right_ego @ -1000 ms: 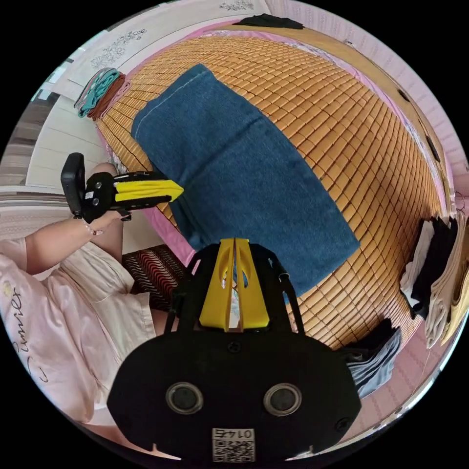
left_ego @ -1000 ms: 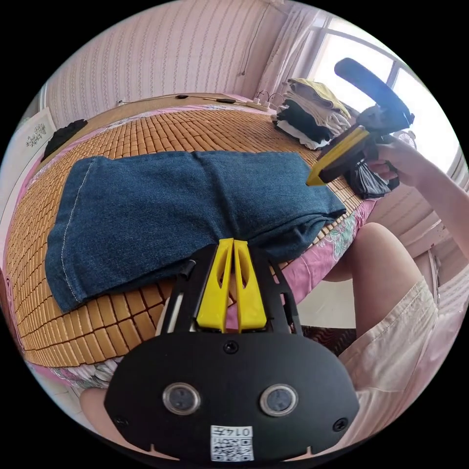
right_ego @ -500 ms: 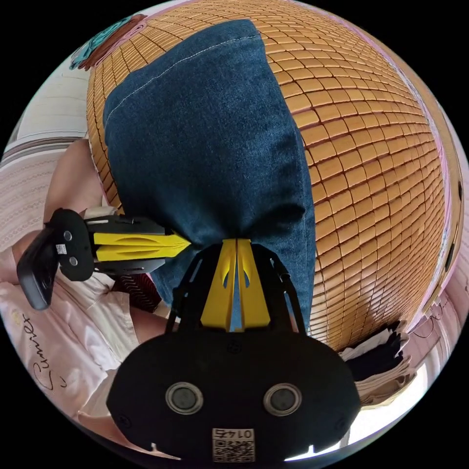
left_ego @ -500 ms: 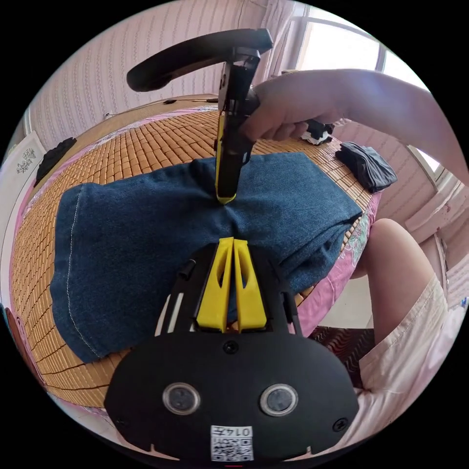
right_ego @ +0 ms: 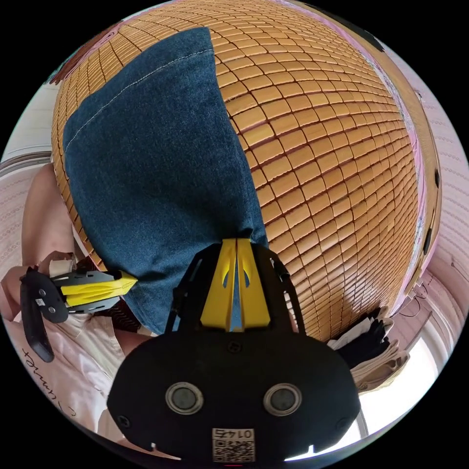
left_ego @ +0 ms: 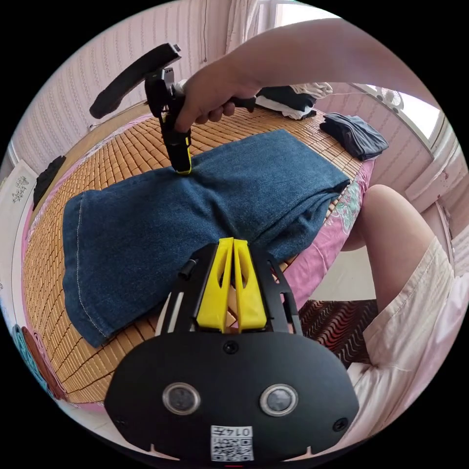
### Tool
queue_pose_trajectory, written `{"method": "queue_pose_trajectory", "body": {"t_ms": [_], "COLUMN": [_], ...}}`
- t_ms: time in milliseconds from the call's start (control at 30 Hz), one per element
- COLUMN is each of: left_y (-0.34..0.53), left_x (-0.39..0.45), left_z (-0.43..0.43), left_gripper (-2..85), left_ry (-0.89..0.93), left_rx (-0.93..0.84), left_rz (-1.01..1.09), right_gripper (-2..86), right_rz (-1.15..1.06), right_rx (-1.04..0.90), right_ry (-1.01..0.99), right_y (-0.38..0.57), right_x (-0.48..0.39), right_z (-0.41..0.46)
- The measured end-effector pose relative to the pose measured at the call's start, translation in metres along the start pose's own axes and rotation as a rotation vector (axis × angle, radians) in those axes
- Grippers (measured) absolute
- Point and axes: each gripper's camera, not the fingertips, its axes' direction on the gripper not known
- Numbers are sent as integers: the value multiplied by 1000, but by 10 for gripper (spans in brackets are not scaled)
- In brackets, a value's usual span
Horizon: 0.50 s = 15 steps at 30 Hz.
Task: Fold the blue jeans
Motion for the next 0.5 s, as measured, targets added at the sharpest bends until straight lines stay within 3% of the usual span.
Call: {"method": "queue_pose_trajectory", "body": {"t_ms": [133, 267, 333, 400, 500], "left_y": [1, 2, -7, -18, -40], "left_x": [9, 24, 42, 58, 89], "left_z": [-7, -20, -21, -17, -9], "left_gripper": [-8, 3, 55, 100, 133], "left_ry": [43, 136, 196, 239, 260], "left_rx": [36, 172, 228, 234, 212], "left_rz": [43, 49, 71, 96, 181], "right_gripper": [-3, 8, 30, 126, 135], "right_rz": [66, 293, 456, 633, 754], "right_rx": [120, 392, 411, 397, 362], "right_ry": [-82, -229, -213, -278, -402], "right_y": [44, 170, 235, 317, 394], "right_x": [16, 42, 50, 53, 45], "right_z": [4, 10, 30, 66, 115]}}
